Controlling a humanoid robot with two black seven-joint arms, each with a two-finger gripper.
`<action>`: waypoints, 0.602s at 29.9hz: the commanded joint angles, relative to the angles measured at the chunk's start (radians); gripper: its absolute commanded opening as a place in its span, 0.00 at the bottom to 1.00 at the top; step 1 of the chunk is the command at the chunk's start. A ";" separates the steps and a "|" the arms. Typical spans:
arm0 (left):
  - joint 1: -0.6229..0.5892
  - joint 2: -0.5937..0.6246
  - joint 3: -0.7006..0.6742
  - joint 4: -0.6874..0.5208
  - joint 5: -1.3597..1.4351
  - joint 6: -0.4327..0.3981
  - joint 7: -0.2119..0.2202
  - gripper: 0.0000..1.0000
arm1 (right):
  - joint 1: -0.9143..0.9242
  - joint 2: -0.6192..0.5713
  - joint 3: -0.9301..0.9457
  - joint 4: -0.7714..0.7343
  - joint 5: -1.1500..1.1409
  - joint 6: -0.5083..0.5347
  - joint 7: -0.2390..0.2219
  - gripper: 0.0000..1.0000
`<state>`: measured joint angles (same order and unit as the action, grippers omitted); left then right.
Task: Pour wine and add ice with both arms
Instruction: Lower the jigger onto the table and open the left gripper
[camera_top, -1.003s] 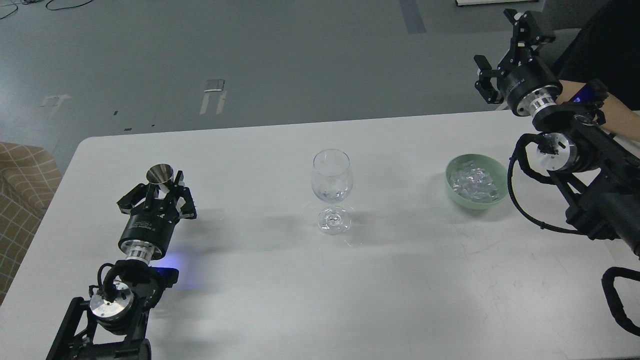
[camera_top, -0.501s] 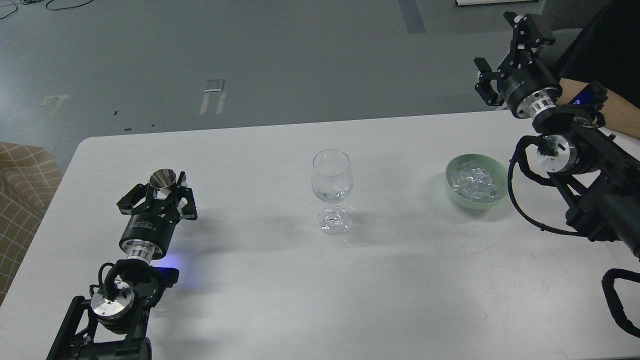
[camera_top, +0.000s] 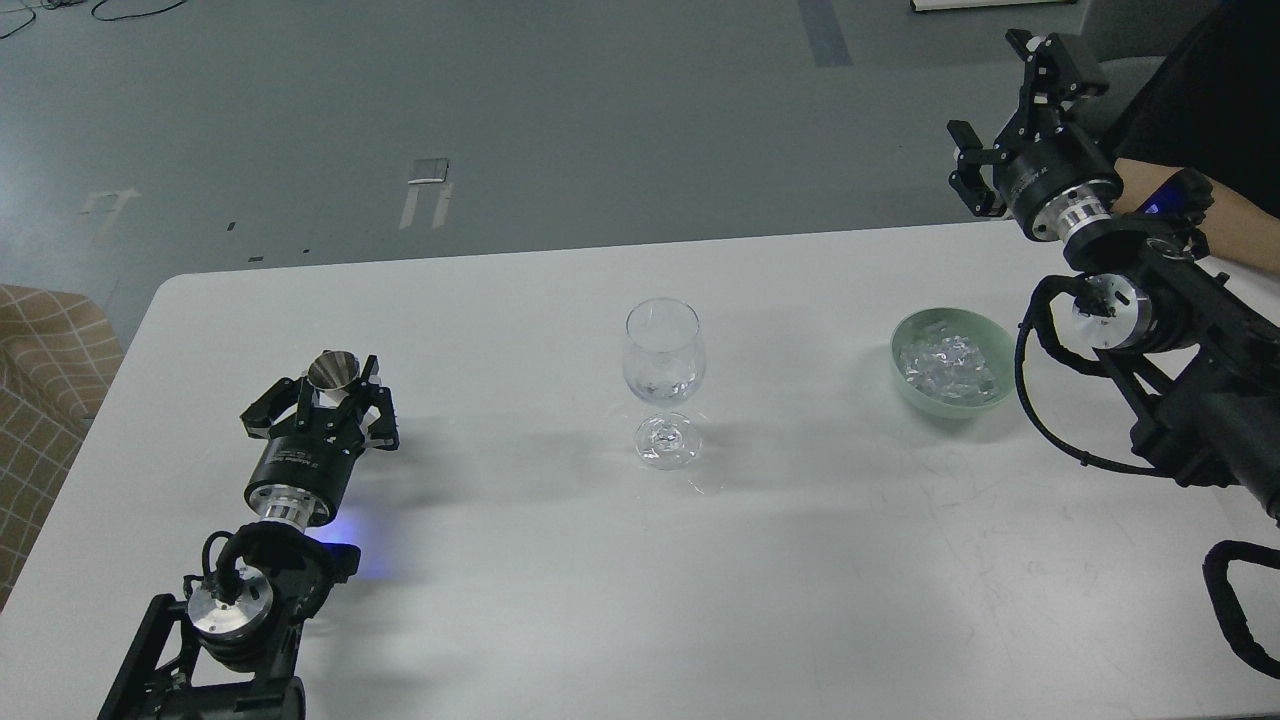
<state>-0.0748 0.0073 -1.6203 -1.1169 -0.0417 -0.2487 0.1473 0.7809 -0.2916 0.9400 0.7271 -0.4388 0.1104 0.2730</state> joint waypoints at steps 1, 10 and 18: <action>-0.008 0.003 0.000 0.002 0.002 0.003 0.000 0.47 | -0.002 -0.001 0.000 0.000 0.000 0.000 0.000 1.00; -0.019 0.003 0.003 0.014 0.002 0.006 0.000 0.49 | -0.002 0.000 0.000 -0.002 0.000 0.000 0.000 1.00; -0.017 0.005 0.005 0.014 0.003 0.008 0.000 0.54 | 0.000 -0.001 0.000 -0.002 0.000 0.000 0.000 1.00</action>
<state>-0.0934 0.0115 -1.6156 -1.1030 -0.0391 -0.2409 0.1472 0.7806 -0.2926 0.9404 0.7256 -0.4387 0.1104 0.2730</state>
